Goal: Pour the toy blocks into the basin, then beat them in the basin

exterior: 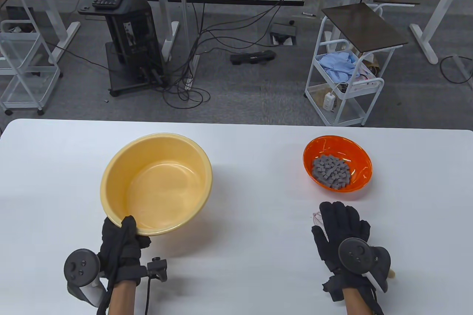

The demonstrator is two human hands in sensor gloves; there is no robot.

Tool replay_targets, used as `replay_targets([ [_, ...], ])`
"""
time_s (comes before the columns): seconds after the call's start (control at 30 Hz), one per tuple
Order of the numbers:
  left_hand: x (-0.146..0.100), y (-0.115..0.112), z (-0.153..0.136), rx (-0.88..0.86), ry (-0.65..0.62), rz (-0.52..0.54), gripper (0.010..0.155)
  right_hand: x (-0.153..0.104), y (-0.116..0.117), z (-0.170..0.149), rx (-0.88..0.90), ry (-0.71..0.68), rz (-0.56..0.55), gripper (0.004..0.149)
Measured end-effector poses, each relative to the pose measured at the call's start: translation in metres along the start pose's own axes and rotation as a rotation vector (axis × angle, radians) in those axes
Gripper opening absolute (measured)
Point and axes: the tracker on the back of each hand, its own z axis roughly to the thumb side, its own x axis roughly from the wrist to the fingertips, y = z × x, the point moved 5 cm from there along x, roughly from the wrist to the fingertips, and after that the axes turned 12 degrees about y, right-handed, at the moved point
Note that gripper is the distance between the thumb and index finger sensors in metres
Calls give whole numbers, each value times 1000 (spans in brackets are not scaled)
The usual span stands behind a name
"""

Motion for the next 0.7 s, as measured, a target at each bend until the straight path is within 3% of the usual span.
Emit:
replay_targets([
  [0.7, -18, -66, 2, 119, -31, -272, 69, 1, -16, -12, 63, 35, -41, 61],
])
